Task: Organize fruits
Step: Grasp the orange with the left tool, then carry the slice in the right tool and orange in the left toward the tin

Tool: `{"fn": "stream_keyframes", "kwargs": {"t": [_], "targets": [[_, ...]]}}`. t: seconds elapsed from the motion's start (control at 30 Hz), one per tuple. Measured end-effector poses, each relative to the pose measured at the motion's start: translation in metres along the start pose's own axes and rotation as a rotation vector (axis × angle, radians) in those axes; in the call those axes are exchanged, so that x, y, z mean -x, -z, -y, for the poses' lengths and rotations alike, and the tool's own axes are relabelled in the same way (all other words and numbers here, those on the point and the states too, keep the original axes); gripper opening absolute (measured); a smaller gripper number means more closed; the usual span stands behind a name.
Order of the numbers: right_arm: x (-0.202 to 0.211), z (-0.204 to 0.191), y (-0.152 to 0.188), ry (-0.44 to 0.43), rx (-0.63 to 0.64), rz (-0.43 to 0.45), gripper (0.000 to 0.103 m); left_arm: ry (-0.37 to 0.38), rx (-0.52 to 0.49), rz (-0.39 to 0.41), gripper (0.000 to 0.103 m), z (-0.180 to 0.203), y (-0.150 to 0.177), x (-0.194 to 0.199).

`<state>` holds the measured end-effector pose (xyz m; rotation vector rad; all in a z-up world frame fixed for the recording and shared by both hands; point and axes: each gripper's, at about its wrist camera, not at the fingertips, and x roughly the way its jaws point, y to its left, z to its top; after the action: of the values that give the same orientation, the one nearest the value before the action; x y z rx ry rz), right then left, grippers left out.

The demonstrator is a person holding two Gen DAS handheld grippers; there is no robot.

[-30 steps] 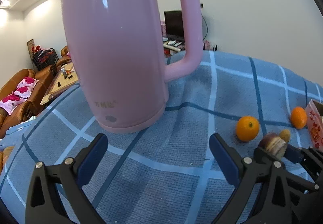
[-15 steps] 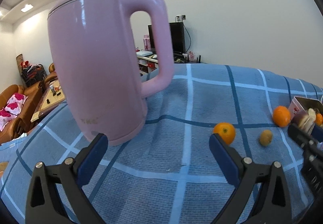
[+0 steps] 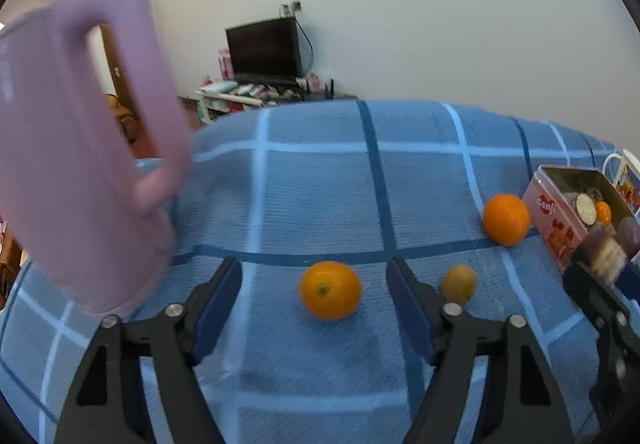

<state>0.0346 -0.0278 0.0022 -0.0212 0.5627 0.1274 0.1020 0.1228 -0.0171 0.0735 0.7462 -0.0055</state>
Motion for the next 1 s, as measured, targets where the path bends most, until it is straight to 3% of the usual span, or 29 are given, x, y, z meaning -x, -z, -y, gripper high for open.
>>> {"fn": "stream_keyframes", "kwargs": {"t": [0.23, 0.4, 0.67, 1.0], "targets": [[-0.005, 0.000, 0.001, -0.008, -0.012, -0.025, 0.041, 0.051, 0.035, -0.150, 0.039, -0.002, -0.001, -0.037], [-0.005, 0.001, 0.000, -0.007, -0.021, -0.029, 0.041, 0.056, 0.068, -0.116, 0.039, -0.009, -0.002, -0.030], [0.002, -0.003, 0.001, 0.019, -0.005, 0.011, 0.041, -0.045, 0.067, 0.088, 0.039, -0.003, 0.010, 0.018], [0.011, -0.007, 0.002, 0.056, 0.022, 0.060, 0.041, -0.049, 0.093, 0.141, 0.039, 0.001, 0.022, 0.043]]}}
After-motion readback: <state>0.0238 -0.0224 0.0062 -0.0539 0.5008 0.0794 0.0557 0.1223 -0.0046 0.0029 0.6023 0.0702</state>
